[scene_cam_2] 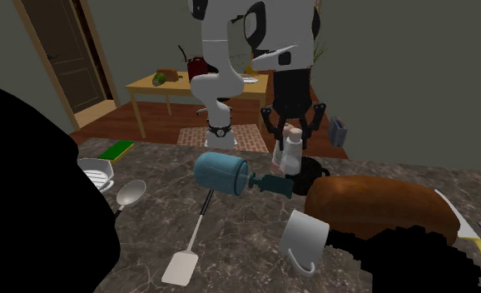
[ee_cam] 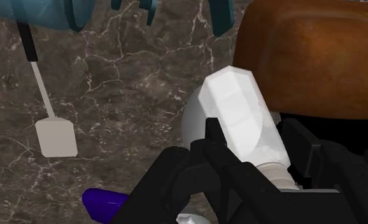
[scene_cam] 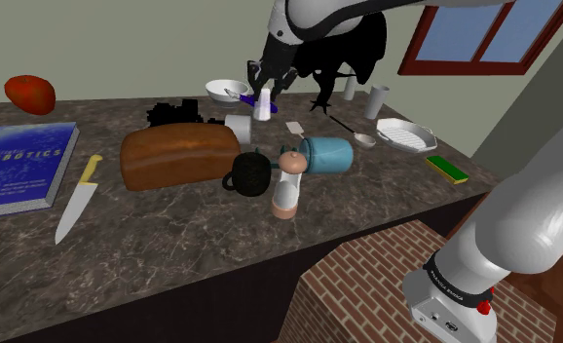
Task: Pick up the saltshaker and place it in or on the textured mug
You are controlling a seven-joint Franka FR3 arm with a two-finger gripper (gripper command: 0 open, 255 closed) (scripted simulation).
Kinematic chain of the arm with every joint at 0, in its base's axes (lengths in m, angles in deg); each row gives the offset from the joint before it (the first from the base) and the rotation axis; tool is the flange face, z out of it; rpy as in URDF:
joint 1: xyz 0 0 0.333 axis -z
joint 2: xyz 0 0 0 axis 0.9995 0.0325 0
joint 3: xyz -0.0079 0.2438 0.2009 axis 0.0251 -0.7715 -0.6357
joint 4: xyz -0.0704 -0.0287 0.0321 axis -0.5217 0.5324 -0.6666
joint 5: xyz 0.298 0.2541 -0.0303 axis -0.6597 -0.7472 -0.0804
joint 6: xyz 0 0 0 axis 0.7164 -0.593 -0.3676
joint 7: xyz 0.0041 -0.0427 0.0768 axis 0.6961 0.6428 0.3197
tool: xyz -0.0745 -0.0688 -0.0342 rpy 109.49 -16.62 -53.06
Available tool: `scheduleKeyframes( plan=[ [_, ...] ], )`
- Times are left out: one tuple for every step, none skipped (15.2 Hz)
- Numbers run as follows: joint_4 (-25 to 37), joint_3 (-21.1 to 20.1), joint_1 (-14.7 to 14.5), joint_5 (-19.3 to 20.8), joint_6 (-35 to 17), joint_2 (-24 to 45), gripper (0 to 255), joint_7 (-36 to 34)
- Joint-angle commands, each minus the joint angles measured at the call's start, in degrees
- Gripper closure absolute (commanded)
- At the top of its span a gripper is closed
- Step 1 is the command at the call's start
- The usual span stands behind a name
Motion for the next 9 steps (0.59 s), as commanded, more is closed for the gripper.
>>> scheduleKeyframes(
  plan=[
    [-1.4, -0.9, -0.9, 0.1, 0.3, -1.7, 255, -1.9],
    [-2.3, -1.5, -1.4, 0.2, 0.3, -2.7, 255, -3.1],
    [-3.2, -2.2, -1.9, 0.2, 0.4, -3.7, 255, -4.3],
    [-4.0, -2.8, -2.5, 0.2, 0.6, -4.6, 255, -5.5],
    [-4.8, -3.5, -3.0, 0.3, 0.7, -5.5, 255, -6.7],
    [-5.4, -4.2, -3.6, 0.3, 0.9, -6.4, 255, -7.9],
    [-6.0, -4.9, -4.1, 0.3, 1.1, -7.2, 255, -9.2],
    [-6.6, -5.6, -4.6, 0.3, 1.3, -8.0, 255, -10.5],
    [-7.1, -6.4, -5.2, 0.3, 1.6, -8.7, 255, -11.7]
  ],
)
